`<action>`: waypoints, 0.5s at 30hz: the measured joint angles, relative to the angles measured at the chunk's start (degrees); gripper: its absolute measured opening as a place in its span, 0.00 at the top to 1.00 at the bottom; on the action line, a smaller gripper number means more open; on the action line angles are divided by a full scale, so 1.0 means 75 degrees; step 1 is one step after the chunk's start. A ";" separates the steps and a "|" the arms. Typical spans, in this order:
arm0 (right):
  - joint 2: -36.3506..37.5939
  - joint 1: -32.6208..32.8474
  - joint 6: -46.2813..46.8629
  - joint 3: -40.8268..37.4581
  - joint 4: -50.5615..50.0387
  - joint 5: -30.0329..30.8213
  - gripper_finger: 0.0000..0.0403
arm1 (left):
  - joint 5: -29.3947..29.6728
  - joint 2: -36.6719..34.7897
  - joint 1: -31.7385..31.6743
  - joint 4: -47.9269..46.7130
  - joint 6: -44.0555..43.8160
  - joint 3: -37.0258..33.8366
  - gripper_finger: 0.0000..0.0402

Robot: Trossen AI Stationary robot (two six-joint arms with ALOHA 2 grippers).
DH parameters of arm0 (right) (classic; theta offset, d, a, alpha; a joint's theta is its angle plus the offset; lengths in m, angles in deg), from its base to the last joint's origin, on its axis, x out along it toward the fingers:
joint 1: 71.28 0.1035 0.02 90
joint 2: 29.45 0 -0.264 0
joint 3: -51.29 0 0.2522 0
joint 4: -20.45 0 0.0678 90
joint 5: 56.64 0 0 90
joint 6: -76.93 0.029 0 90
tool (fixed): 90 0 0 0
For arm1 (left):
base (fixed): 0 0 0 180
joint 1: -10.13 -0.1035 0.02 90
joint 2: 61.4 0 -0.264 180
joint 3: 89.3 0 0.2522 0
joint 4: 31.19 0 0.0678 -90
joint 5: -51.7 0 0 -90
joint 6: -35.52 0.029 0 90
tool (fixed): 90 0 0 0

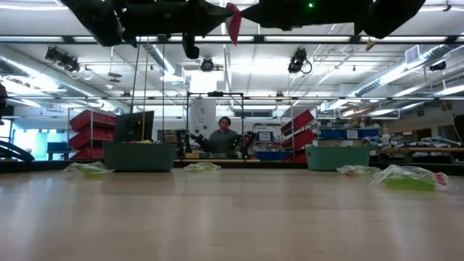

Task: Sort candy
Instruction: Put the red candy into the blue bin

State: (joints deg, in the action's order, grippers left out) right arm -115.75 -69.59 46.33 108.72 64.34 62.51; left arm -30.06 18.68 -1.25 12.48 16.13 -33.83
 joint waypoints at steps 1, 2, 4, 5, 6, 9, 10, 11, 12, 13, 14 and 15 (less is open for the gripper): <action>-0.0047 -0.0003 -0.0122 0.0087 -0.0076 0.0000 0.71 | -0.0038 0.0060 -0.0026 0.0161 -0.0076 0.0000 1.00; -0.0095 0.0000 -0.0189 0.0190 -0.0126 0.0003 0.71 | -0.0053 0.0110 -0.0043 0.0287 -0.0108 0.0000 1.00; -0.0111 -0.0003 -0.0372 0.0339 -0.0336 0.0039 0.71 | -0.0074 0.0168 -0.0049 0.0433 -0.0110 0.0000 1.00; -0.0139 -0.0002 -0.0440 0.0443 -0.0430 0.0061 0.71 | -0.0086 0.0180 -0.0049 0.0480 -0.0112 0.0000 1.00; -0.0166 -0.0003 -0.0475 0.0537 -0.0458 0.0104 0.71 | -0.0101 0.0180 -0.0049 0.0484 -0.0113 0.0000 1.00; -0.0242 -0.0008 -0.0610 0.0735 -0.0548 0.0417 0.71 | -0.0149 0.0180 -0.0049 0.0544 -0.0113 0.0000 1.00; -0.0243 -0.0030 -0.0679 0.0790 -0.0682 0.0434 0.71 | -0.0172 0.0180 -0.0049 0.0593 -0.0113 0.0000 1.00; -0.0239 -0.0042 -0.0736 0.0848 -0.0809 0.0437 0.72 | -0.0206 0.0180 -0.0049 0.0658 -0.0113 0.0000 1.00; -0.0239 -0.0044 -0.0775 0.0914 -0.0936 0.0437 0.73 | -0.0218 0.0180 -0.0049 0.0689 -0.0113 0.0000 1.00; -0.0239 -0.0044 -0.0818 0.0939 -0.1012 0.0442 0.75 | -0.0243 0.0180 -0.0049 0.0731 -0.0104 0.0000 1.00; -0.0239 -0.0044 -0.0874 0.0959 -0.1017 0.0449 0.77 | -0.0257 0.0180 -0.0049 0.0751 -0.0067 0.0000 1.00; -0.0239 -0.0044 -0.0920 0.0977 -0.1033 0.0452 0.81 | -0.0266 0.0180 -0.0049 0.0748 -0.0063 0.0000 0.99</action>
State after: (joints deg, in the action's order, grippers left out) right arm -117.55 -69.92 39.43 116.04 56.59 65.90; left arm -32.05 20.03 -1.62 18.09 15.66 -33.83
